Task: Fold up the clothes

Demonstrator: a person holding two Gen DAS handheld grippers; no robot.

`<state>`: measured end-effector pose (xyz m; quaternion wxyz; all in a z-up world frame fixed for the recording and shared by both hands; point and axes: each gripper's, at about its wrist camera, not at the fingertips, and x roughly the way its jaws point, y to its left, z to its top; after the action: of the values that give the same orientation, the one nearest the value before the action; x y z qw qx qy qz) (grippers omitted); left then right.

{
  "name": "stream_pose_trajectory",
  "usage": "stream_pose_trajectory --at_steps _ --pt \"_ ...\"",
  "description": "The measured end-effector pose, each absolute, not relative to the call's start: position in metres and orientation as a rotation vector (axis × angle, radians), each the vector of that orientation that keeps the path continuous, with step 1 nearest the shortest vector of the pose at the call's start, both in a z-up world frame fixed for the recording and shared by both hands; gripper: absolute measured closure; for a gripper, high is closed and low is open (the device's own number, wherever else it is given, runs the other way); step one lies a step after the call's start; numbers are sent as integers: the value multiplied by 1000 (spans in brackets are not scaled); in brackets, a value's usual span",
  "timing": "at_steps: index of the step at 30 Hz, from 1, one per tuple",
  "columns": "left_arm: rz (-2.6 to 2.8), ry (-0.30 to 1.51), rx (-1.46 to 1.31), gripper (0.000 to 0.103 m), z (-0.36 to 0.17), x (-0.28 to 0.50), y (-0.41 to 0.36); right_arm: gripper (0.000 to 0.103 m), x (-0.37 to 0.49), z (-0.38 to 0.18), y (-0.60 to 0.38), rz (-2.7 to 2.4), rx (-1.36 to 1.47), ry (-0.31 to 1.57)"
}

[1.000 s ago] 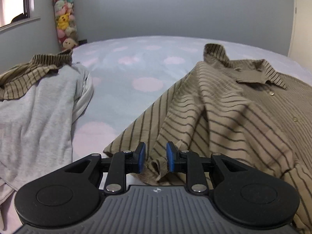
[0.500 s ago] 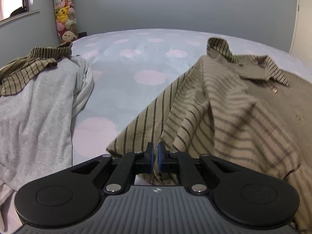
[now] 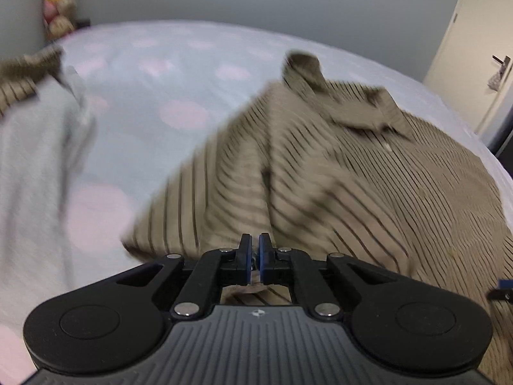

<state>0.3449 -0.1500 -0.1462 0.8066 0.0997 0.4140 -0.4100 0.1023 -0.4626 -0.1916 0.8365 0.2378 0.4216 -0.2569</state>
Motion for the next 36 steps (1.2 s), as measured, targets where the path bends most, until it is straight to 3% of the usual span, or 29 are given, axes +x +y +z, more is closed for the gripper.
stream_pose_trajectory --at_steps 9,11,13,16,20,27,29,36 --pt "-804 795 254 77 -152 324 -146 26 98 -190 -466 -531 533 874" --pt "-798 739 258 60 -141 324 -141 26 98 -190 -466 -533 533 873" --pt "-780 713 274 54 -136 328 -140 25 98 -190 -465 -533 526 874" --pt "-750 709 312 57 -135 337 -144 24 99 -190 -463 -533 516 874" --pt "-728 720 413 72 -147 345 -155 24 99 -190 -463 -535 515 875" --pt "-708 736 442 76 -173 342 -154 24 100 -190 -463 -530 515 876" --pt "-714 733 439 97 -171 341 -152 23 101 -190 -462 -530 510 879" --pt "-721 725 382 101 -150 347 -144 22 102 -191 -459 -522 479 889"
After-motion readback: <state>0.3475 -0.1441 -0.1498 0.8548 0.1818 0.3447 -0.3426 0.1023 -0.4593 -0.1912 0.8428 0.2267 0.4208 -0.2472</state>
